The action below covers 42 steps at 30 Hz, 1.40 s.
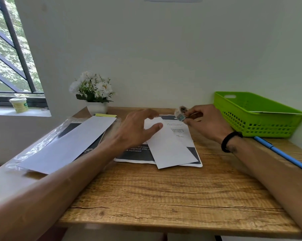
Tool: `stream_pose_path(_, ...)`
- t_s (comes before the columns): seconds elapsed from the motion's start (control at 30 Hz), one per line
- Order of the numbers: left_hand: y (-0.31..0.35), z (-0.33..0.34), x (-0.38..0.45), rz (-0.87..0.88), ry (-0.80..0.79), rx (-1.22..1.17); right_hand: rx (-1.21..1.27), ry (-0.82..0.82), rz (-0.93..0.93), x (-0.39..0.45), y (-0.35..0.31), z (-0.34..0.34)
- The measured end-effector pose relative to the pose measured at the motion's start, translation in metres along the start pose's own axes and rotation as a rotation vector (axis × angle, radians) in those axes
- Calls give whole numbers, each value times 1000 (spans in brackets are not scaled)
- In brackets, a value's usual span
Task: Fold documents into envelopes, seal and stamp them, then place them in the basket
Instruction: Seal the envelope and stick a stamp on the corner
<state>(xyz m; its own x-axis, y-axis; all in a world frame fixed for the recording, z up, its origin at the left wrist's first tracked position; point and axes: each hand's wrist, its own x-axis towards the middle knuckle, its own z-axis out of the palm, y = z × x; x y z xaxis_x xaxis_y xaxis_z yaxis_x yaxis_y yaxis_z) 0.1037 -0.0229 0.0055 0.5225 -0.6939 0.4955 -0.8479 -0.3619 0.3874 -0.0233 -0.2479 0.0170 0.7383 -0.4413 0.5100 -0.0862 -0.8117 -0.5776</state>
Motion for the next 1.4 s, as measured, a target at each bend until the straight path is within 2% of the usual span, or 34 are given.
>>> stream_pose_path(0.23, 16, -4, 0, -50, 45, -261, -44, -43, -374, -20, -25, 17)
stream_pose_path(0.37, 18, -3, 0, -64, 94, -334, -50, -20, -438, -20, -25, 19)
stream_pose_path(0.5, 13, -1, 1, -55, 144, -371, -39, -5, -424, -20, -26, 19)
stream_pose_path(0.63, 8, 0, 0, 44, 196, -242, -17, 69, -408, -21, -31, 20)
stream_pose_path(0.77, 6, 0, -3, 95, 185, -123, 55, 84, -369, -24, -36, 20)
stream_pose_path(1.0, 15, 1, -5, 169, 153, -144, 120, -6, -304, -27, -36, 26)
stream_pose_path(1.4, 21, 0, -8, 208, 58, -99, 130, 47, -255, -28, -35, 27)
